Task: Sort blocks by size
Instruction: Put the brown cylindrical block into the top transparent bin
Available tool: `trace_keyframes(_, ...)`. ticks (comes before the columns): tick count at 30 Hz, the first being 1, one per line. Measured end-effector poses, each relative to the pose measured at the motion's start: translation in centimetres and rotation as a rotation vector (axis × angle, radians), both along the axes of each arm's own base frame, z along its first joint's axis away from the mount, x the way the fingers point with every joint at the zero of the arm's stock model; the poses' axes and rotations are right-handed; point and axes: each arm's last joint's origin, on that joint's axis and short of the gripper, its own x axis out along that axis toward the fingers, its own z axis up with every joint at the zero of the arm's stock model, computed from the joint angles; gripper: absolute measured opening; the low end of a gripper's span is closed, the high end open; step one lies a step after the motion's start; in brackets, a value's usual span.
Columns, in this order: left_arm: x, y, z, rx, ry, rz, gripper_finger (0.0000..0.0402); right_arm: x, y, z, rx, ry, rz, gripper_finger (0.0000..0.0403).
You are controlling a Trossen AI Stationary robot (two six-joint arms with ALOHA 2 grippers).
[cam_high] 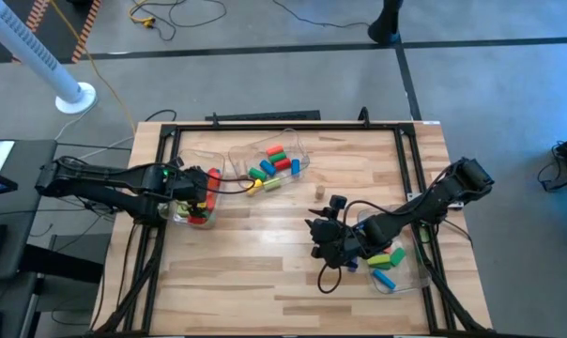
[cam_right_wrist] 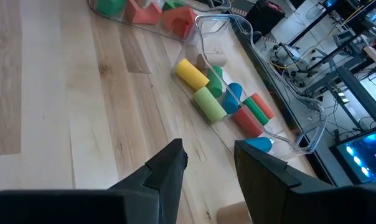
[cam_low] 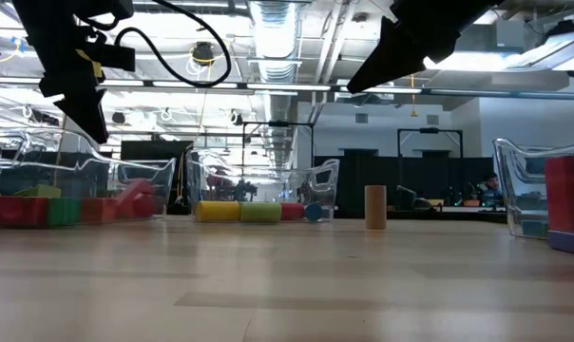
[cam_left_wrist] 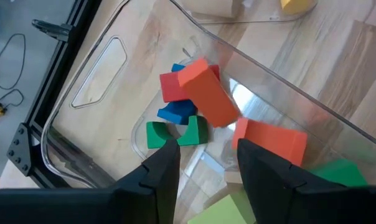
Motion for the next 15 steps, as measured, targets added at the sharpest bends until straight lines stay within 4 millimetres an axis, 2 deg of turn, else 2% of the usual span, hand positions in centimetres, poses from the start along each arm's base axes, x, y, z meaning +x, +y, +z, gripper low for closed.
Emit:
trace_keyframes(11,0.02,0.00,0.02,-0.001,-0.004,0.003,0.0155,0.00,0.00,0.00,0.000,0.001,0.000,0.0173)
trace_keyframes(15,0.26,-0.02,0.97,-0.010,-0.044,0.007,0.0155,-0.01,-0.01,-0.01,-0.001,0.002,0.000,0.0173)
